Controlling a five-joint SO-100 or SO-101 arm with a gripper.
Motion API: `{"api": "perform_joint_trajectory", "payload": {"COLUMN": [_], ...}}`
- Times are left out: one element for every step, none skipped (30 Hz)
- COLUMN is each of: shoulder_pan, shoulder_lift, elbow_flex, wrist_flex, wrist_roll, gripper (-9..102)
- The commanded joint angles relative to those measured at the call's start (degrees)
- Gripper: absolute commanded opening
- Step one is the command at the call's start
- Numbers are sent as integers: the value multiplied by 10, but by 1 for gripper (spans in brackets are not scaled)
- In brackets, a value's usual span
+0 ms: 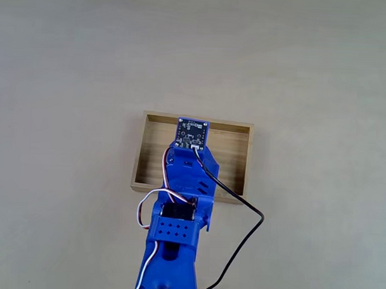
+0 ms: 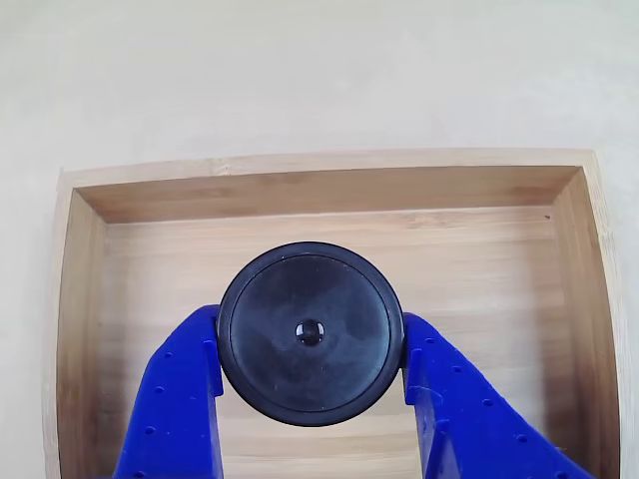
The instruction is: Place the black cylinder in the wooden box then return to rest.
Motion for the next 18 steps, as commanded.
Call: {"api": "perform_joint_trajectory", "payload": {"shoulder_pan": [4,4,4,4,4,4,4,4,4,4,4,5,5,5,5,5,5,5], "shoulder_lift": [-8,-7,-6,-4,-4,-3,-2,-1,-1,-1,0,0,0,1,1,2,3,4], "elbow_flex": [-71,-73,-75,-76,-76,-76,-75,-75,-75,-75,-75,-75,-76,-76,-76,-76,-76,-77], "wrist_flex": [4,4,4,4,4,4,4,6,10,14,17,18,22,25,26,26,26,26], "wrist_roll": [-7,-9,-12,-14,-17,-20,-21,-23,-25,-28,-28,-28,-30,-31,-31,-31,-31,-32], "gripper": [19,19,19,19,19,19,19,19,19,19,19,19,19,19,19,19,19,19]}}
